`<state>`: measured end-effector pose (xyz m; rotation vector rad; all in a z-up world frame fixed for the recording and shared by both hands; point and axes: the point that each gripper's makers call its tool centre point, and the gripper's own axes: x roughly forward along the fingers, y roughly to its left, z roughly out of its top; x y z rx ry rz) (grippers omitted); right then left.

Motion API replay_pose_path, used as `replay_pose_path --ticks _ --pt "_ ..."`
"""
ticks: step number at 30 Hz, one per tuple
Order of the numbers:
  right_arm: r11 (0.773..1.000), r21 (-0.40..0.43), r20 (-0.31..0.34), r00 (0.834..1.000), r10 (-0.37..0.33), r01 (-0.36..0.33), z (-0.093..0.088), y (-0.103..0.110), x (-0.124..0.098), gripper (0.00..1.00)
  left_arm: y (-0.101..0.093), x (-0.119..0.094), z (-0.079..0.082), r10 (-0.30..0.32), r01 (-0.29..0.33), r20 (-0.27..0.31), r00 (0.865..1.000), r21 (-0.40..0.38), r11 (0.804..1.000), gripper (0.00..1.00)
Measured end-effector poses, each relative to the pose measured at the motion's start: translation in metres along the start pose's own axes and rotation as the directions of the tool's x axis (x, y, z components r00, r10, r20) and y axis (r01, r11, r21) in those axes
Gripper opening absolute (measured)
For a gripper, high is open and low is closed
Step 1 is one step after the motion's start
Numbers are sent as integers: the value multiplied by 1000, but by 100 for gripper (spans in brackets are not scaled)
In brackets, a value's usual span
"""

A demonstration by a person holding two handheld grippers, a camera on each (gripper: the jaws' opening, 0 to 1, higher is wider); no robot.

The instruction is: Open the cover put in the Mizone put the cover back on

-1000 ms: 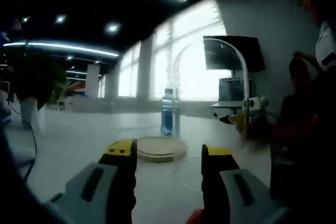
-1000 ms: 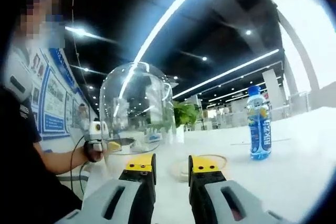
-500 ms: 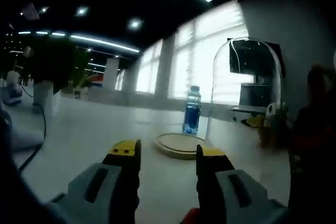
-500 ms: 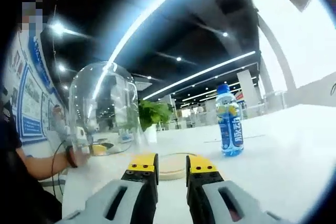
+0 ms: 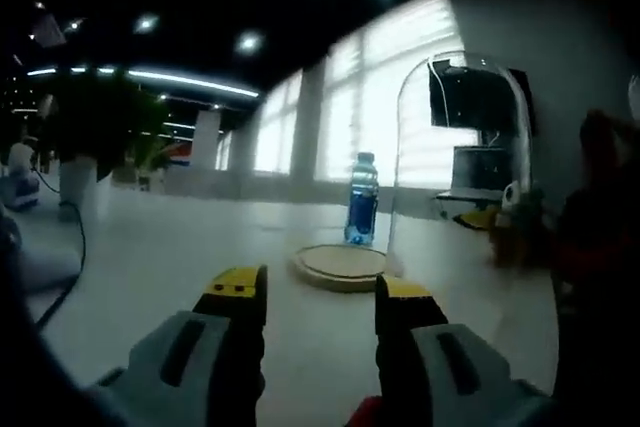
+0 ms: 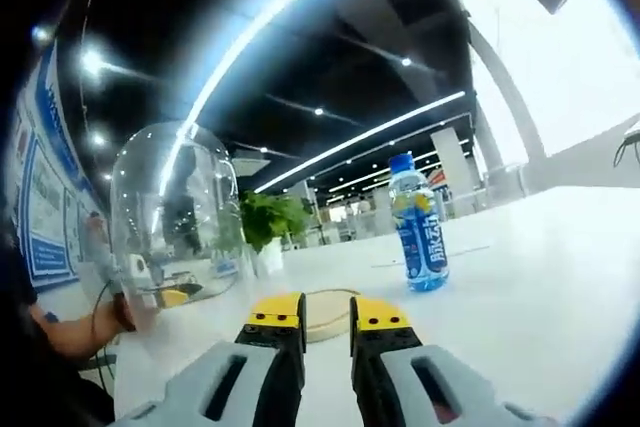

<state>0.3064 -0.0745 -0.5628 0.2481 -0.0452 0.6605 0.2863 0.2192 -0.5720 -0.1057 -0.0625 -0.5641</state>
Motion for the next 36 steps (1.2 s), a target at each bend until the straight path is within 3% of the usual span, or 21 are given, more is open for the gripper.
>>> replay_pose_path --ticks 21,36 --pt "1000 7 -5 1000 -10 10 -1 -2 0 11 13 1 -7 18 -18 -21 1000 2 1000 34" --pt "1000 8 -11 1000 -21 22 -3 -3 0 11 11 0 -5 12 -12 -7 1000 7 1000 33"
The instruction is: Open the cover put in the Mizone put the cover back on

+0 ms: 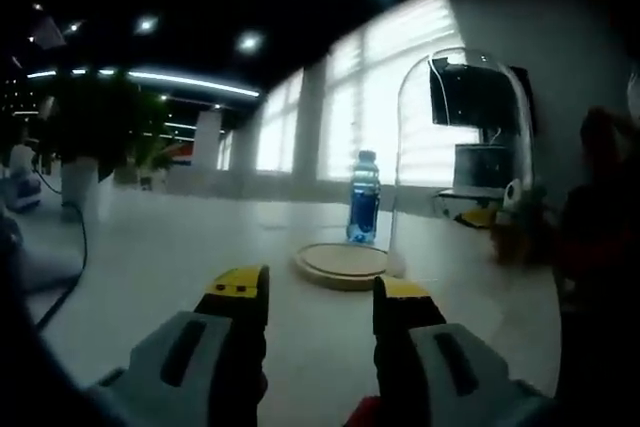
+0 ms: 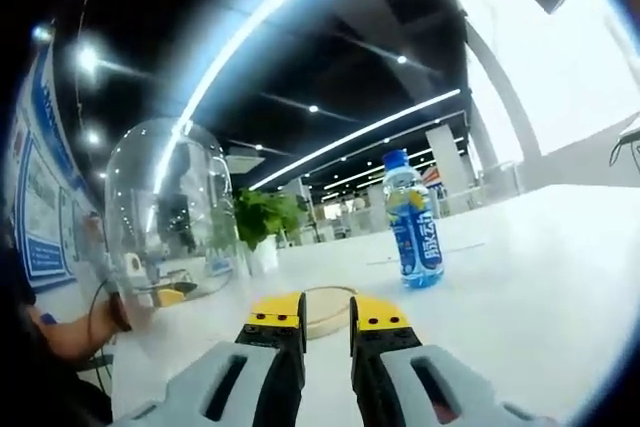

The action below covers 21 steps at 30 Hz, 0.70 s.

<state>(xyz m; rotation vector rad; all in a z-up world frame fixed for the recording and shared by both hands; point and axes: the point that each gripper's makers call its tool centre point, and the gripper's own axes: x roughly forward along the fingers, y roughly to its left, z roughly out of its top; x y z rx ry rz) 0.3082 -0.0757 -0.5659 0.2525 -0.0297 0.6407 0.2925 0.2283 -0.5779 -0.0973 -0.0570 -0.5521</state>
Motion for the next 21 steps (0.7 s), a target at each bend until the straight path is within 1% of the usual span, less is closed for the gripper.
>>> replay_pose_path --ticks 5,8,11,15,21 --pt "1000 5 1 1000 -4 4 0 -1 -1 11 2 1 -4 10 -10 -21 1000 2 1000 33" --pt "1000 10 9 1000 -8 8 2 -1 -1 11 1 1 -3 6 -6 -15 1000 2 1000 32" --pt "1000 9 0 1000 -10 10 0 -1 0 11 1 1 -3 8 -8 -14 1000 3 1000 30" --pt "1000 2 -3 1000 -11 11 -1 -1 1 11 1 0 -1 6 -6 -3 1000 7 1000 30" --pt "999 -21 -18 1000 -24 24 -4 -1 2 11 -1 0 -3 3 -2 -16 1000 21 1000 30"
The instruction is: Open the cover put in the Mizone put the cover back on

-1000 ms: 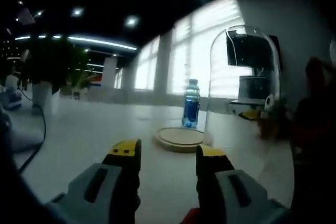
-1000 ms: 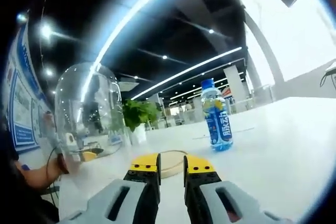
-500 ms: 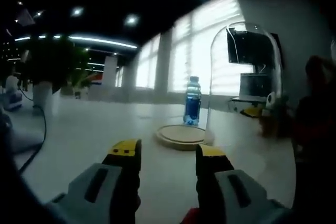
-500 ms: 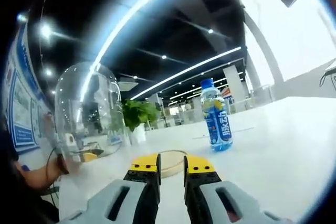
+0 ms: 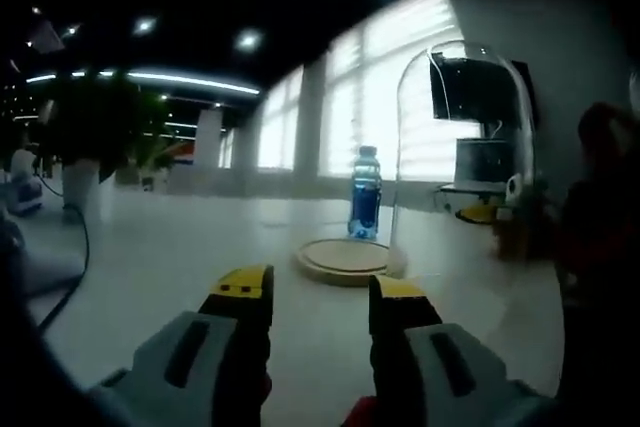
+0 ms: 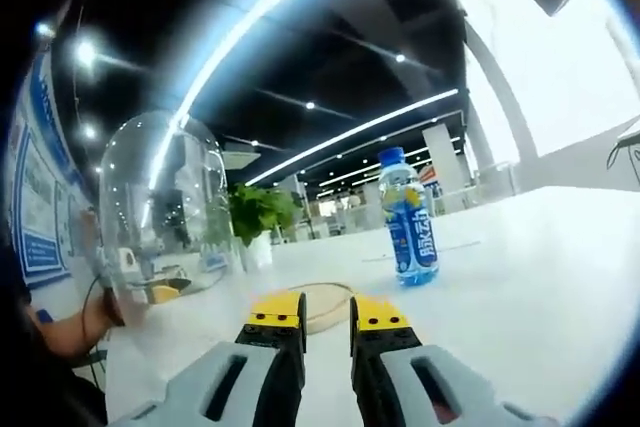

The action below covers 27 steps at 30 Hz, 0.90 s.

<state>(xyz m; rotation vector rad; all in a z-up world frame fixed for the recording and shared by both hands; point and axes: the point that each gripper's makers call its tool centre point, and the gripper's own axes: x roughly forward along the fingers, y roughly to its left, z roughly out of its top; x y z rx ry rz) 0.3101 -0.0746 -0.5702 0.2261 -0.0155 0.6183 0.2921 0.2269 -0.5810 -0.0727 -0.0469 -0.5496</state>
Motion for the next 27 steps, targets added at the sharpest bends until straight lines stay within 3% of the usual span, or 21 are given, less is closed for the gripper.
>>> replay_pose_path --ticks 5,14,22,27 --pt "995 -94 -33 999 -31 28 -7 -2 2 11 -2 0 -2 -8 8 -8 1000 8 1000 30" --pt "977 -214 -47 999 -6 -4 -10 7 2 11 1 0 -2 7 -7 -13 1000 -2 1000 25" --pt "958 -288 -39 999 -17 5 -7 8 1 12 3 0 -4 12 -12 -20 1000 -2 1000 24" --pt "956 -292 -23 999 -37 29 -3 5 3 12 3 0 -1 5 -6 -9 1000 -20 1000 24"
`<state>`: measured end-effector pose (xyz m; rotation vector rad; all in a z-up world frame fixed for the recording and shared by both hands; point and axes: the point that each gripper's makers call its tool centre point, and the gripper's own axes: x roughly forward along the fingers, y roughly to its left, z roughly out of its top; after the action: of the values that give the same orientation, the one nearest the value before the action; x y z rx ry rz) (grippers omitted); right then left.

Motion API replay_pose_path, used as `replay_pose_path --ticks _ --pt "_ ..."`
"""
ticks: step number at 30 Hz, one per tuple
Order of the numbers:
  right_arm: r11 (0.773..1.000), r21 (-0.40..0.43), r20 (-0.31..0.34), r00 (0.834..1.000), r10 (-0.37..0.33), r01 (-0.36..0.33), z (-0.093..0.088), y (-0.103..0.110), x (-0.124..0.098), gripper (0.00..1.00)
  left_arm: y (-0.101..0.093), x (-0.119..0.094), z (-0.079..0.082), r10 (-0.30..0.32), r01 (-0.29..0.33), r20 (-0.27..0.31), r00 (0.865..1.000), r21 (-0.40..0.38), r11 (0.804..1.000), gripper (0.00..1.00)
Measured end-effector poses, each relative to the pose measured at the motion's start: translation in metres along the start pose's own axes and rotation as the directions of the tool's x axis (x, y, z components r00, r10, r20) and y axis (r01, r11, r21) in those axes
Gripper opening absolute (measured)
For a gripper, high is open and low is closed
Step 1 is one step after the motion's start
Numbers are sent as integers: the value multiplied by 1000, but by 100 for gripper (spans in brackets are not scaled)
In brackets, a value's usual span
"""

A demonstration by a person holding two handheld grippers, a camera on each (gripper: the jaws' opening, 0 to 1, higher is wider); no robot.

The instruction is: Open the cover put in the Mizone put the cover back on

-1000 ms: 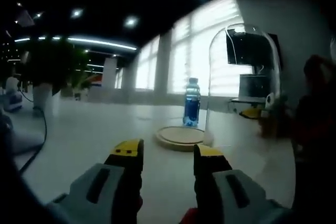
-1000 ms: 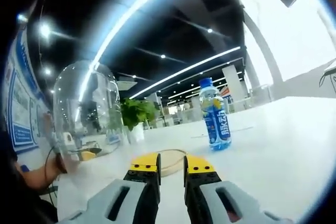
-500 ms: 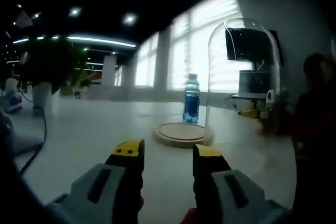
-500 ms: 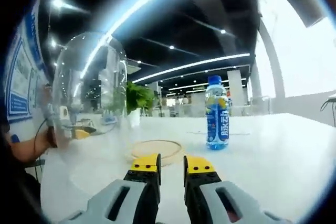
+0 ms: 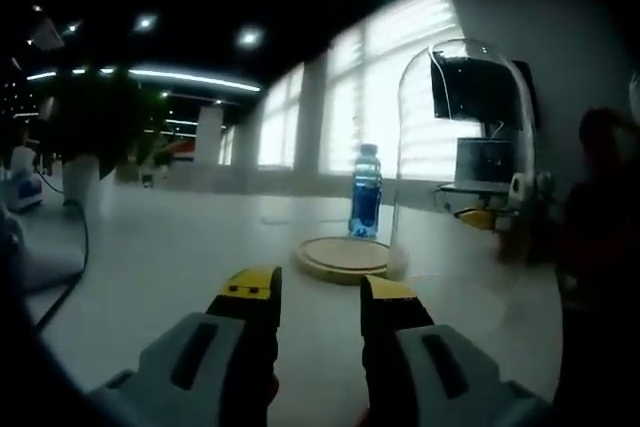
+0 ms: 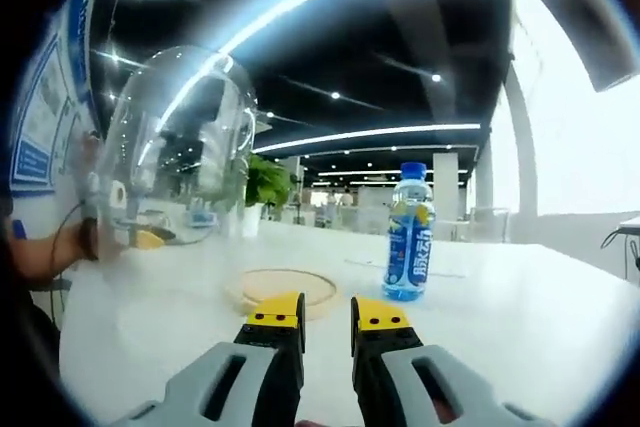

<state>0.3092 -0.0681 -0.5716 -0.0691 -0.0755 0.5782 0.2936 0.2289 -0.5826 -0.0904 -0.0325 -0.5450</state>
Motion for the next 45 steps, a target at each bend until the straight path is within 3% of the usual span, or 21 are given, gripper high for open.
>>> replay_pose_path --ticks 6,11,20,32,38,45 --pt "1000 15 0 1000 -22 22 3 -6 4 12 1 -1 3 3 -3 19 1000 -18 1000 24" --pt "998 1 -5 998 -58 58 15 -17 10 12 -3 2 -3 -4 4 -15 1000 5 1000 24" --pt "996 1 27 996 -90 90 40 -26 23 12 -3 0 -2 -4 4 -9 1000 11 1000 23" --pt "991 -50 39 991 -125 127 63 -45 54 16 -3 1 -4 -3 3 -21 1000 18 1000 23" --pt "990 -29 53 989 -138 139 83 -64 72 18 -4 2 -5 -4 5 -32 999 24 1000 23" --pt "989 11 44 988 -149 148 89 -81 90 19 -5 2 -4 -11 11 -26 1000 -1 1000 23"
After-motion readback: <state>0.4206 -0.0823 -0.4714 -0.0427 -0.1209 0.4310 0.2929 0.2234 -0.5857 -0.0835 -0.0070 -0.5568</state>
